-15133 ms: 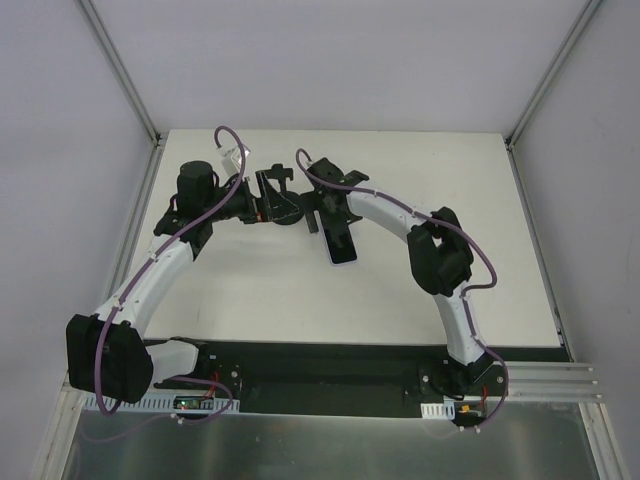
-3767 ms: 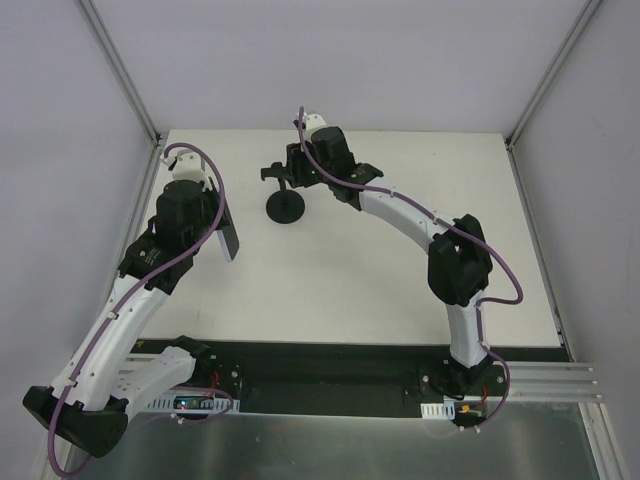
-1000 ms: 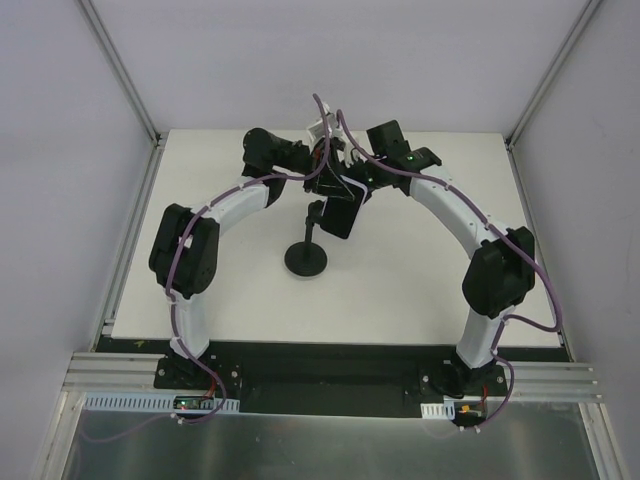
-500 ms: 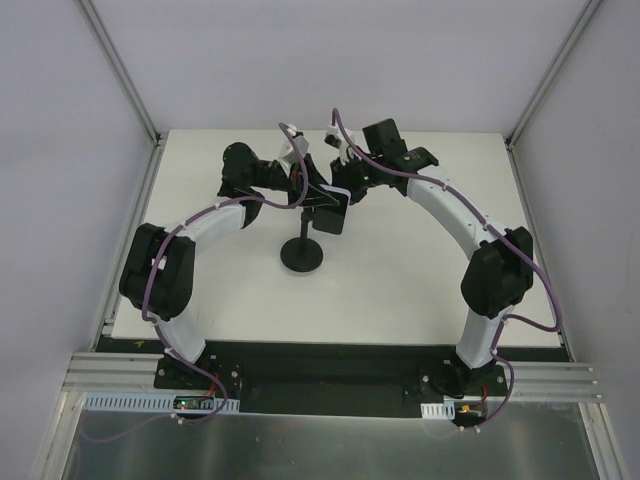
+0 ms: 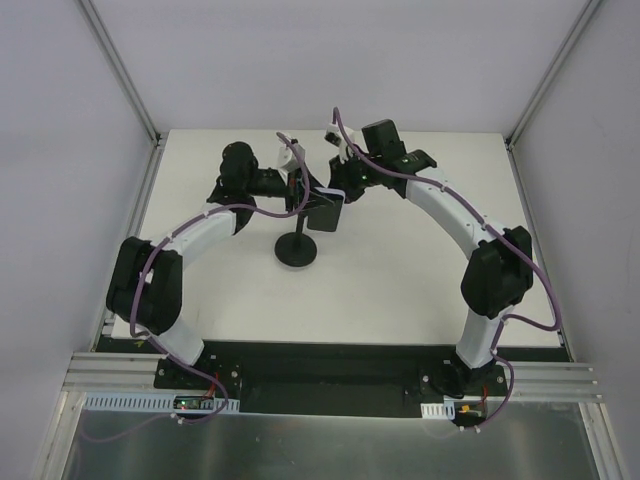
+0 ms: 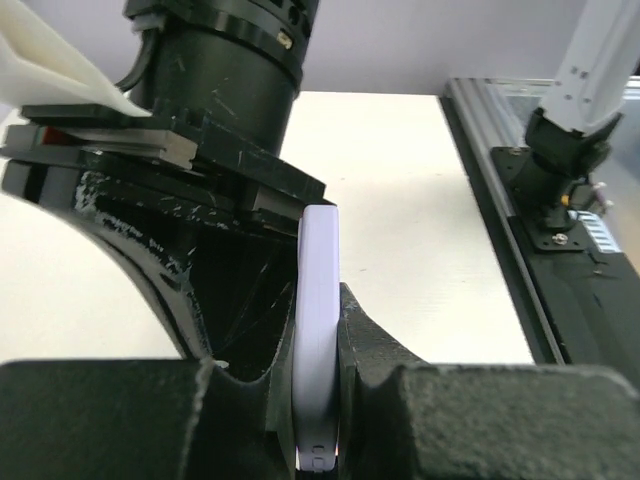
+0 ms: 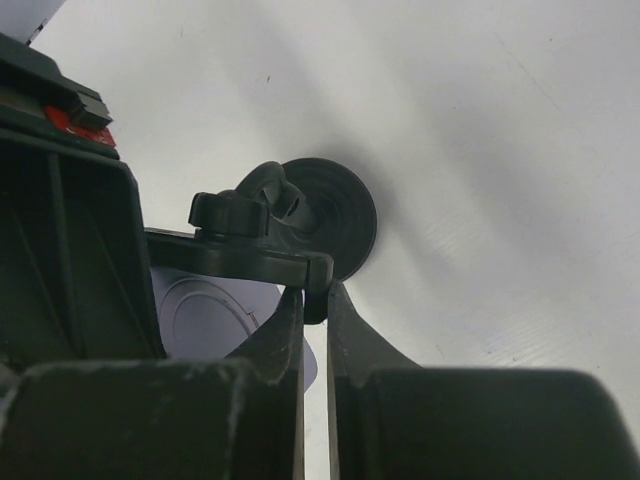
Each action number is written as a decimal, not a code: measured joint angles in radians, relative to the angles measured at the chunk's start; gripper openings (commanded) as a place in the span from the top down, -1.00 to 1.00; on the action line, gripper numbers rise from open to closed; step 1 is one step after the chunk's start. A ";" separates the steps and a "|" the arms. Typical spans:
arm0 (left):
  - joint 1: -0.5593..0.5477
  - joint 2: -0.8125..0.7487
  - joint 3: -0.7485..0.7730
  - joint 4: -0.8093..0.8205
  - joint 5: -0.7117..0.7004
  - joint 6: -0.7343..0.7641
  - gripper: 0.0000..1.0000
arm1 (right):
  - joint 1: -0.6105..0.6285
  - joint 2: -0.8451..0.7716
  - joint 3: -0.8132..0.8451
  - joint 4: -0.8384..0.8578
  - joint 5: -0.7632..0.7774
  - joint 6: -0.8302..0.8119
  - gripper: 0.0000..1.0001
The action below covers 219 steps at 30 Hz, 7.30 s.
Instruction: Place the phone on the phone stand
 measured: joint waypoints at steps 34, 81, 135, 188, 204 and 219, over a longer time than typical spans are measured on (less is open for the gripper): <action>-0.396 -0.179 -0.453 0.340 -1.440 0.233 1.00 | 0.418 -0.362 -0.607 0.552 1.332 0.699 -0.08; 0.263 -0.484 -0.472 -0.103 -0.493 0.071 1.00 | 0.199 -0.669 -0.914 0.554 0.208 0.307 -0.99; 0.087 -0.542 -0.599 0.140 -0.195 -0.081 1.00 | 0.248 -0.470 -0.821 0.898 0.074 0.259 -0.93; 0.142 -0.879 -0.468 -0.884 -2.732 -0.103 1.00 | 0.106 -0.703 -1.009 0.776 0.007 0.269 -0.94; 0.347 -0.700 -0.295 -1.262 -2.744 -0.484 1.00 | 0.106 -0.627 -0.992 0.764 -0.063 0.282 -0.94; 0.382 -0.441 -0.041 -2.050 -2.744 -1.391 1.00 | 0.106 -0.615 -0.987 0.767 -0.089 0.285 -0.95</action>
